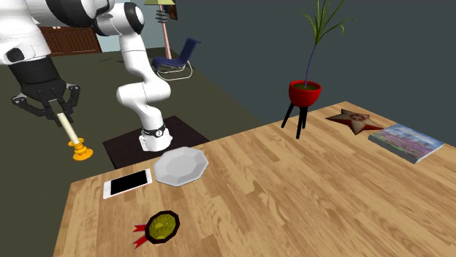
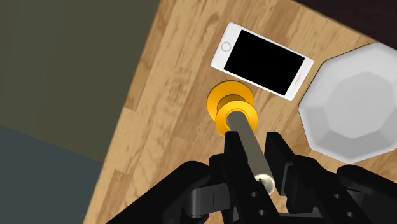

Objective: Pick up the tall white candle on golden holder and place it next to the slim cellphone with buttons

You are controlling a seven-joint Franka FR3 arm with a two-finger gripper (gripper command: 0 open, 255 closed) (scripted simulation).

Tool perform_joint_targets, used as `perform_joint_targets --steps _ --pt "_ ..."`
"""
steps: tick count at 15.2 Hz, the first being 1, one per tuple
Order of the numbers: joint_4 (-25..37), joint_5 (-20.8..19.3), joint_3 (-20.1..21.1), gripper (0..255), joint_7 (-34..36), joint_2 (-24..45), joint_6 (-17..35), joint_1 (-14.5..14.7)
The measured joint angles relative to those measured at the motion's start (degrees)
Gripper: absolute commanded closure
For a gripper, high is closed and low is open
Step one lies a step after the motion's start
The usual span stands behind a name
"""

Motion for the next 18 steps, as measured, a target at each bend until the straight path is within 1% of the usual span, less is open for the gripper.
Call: perform_joint_targets --steps 4,5,6,18 --pt "3.83 -0.03 -4.84 255 -6.57 3.45 0.04 -1.49" --pt "5.32 0.28 -5.87 255 -7.97 4.72 -0.16 -1.67" --pt "5.39 0.39 -6.24 255 -8.44 5.18 0.23 -1.74" --pt "-3.64 -0.22 -7.21 255 -8.53 4.91 9.05 -2.26"
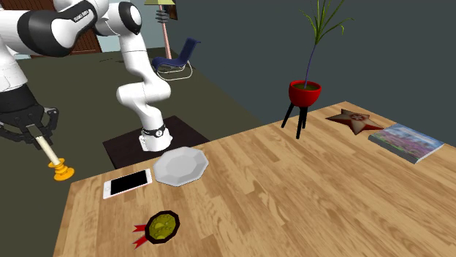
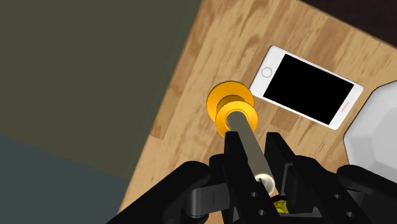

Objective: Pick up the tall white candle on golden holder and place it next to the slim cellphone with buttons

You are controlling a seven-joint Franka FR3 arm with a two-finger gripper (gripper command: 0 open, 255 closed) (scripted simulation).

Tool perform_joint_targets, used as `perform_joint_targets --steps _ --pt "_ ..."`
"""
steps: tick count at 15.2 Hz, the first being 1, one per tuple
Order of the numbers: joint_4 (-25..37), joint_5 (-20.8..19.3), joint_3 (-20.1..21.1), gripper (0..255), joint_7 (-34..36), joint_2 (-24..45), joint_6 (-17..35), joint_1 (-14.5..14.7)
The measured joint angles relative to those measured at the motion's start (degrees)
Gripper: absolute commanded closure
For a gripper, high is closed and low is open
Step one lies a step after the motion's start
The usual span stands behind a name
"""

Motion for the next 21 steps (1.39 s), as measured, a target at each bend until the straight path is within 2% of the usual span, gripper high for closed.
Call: perform_joint_targets --steps 21 --pt "-13.23 0.47 -2.18 255 -0.61 3.51 16.46 -0.23"
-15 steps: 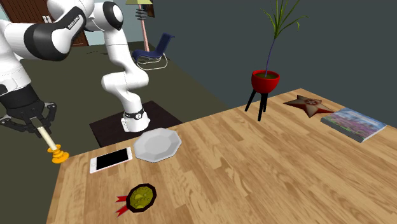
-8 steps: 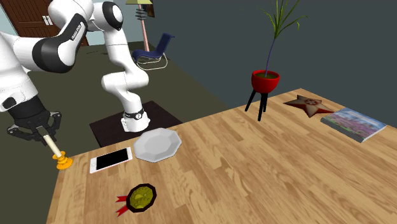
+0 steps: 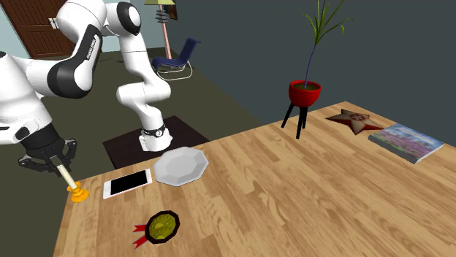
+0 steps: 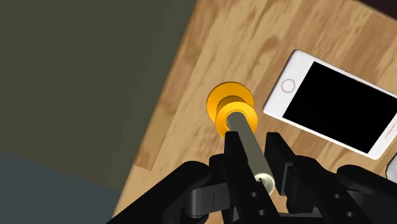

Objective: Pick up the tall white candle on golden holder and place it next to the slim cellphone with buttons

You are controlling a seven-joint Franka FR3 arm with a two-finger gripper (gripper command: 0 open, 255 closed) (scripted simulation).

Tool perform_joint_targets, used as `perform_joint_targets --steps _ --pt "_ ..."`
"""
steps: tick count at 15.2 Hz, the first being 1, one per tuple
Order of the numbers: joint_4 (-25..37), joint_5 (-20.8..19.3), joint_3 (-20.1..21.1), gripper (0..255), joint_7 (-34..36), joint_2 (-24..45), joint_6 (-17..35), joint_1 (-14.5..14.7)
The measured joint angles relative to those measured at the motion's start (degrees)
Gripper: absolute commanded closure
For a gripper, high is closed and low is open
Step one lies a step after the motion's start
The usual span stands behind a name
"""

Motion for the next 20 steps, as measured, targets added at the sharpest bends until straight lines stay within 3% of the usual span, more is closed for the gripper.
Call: perform_joint_targets --steps 7,13,14,20 --pt "-3.30 0.94 -0.97 255 -0.96 2.55 5.62 0.09" --pt "-3.62 1.24 -1.16 255 -1.23 3.16 6.50 0.13" --pt "-3.62 1.24 -1.16 0 -1.23 3.16 6.51 0.13" --pt "-3.62 1.24 -1.16 0 -1.23 3.16 6.52 0.13"
